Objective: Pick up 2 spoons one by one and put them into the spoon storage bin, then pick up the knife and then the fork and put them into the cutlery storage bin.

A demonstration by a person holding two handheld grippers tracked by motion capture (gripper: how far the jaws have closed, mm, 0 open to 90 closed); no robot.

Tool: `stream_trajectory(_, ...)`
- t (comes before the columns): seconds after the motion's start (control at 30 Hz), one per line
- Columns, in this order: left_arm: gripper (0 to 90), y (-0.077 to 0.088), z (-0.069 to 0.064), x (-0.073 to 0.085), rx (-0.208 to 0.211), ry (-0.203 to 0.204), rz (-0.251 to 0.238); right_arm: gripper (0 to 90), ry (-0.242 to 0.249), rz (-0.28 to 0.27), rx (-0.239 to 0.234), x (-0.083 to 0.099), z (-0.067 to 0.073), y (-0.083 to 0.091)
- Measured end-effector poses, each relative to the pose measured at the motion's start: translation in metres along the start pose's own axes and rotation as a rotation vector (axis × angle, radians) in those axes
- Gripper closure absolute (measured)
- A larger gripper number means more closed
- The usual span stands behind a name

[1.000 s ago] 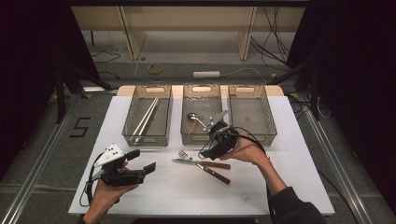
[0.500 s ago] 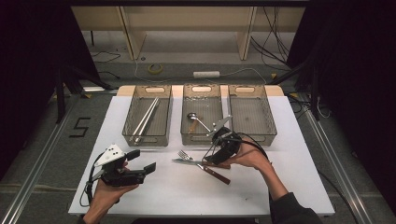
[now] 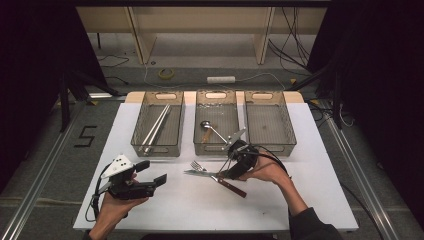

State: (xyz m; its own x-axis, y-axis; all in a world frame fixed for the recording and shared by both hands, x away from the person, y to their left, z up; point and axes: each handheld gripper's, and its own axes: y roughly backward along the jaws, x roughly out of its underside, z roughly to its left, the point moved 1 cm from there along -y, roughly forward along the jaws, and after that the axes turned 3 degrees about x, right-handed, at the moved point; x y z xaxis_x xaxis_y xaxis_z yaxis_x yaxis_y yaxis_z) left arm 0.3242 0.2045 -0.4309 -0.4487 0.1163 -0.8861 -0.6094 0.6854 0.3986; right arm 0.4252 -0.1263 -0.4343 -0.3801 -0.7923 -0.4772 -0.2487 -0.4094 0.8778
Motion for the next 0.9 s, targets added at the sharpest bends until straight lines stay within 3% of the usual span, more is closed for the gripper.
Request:
stream_trajectory(0.63,16.3,-0.001,-0.001,0.0,-0.003,-0.007,0.003,33.2,-0.004,0.087,-0.007,0.008,-0.004,-0.017)
stream_trajectory(0.9,16.3,-0.002,-0.001,0.0,-0.002,-0.008,0.005,40.4,0.005,0.083,-0.022,0.009,-0.004,-0.017)
